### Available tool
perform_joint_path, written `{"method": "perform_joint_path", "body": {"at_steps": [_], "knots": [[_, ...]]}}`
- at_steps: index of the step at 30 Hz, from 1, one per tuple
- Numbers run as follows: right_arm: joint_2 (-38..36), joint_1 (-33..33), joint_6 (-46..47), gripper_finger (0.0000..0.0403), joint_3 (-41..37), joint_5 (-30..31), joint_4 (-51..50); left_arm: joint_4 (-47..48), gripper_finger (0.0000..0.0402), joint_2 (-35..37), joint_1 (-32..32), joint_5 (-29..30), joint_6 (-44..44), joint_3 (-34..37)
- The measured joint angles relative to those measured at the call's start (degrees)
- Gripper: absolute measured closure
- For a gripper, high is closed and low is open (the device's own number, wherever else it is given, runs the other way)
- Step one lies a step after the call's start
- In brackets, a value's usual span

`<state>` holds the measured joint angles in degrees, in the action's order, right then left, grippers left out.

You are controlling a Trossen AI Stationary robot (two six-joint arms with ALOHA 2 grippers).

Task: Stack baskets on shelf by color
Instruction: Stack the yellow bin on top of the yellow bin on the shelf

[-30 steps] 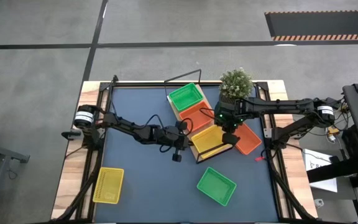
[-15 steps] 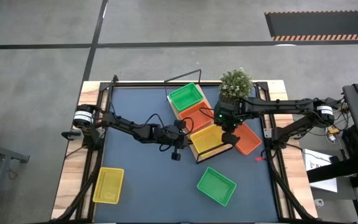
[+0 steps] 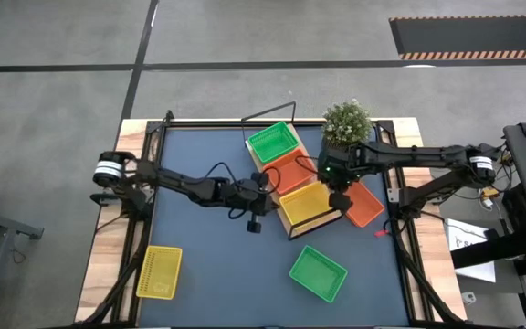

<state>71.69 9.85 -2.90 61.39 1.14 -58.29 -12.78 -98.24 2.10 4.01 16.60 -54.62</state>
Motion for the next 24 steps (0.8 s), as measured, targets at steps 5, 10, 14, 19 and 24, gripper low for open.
{"method": "perform_joint_path", "body": {"at_steps": [5, 10, 14, 19, 24], "knots": [[-2.5, 0.64, -0.99, 0.0394, 0.0, 8.92, 1.84, 6.67, 0.0402, 5.47, 0.15, 0.36, -1.27, 0.08], [-1.9, 3.19, -3.36, 0.0394, 0.02, 10.69, 4.45, 9.98, 0.0402, 8.44, -0.67, 3.76, -0.83, 1.74], [-0.11, 6.15, -6.2, 0.0394, 0.02, 10.63, 6.88, 9.78, 0.0402, 8.44, -1.71, 3.85, -0.85, 2.08], [-0.69, 7.92, -8.49, 0.0394, 0.02, 10.74, 5.97, 14.03, 0.0402, 10.22, -1.39, 3.87, -3.61, 2.36], [-5.53, 6.39, -7.67, 0.0394, 0.02, 10.51, 7.01, 24.99, 0.0402, 16.46, 0.7, 3.87, -18.31, -0.75]]}}
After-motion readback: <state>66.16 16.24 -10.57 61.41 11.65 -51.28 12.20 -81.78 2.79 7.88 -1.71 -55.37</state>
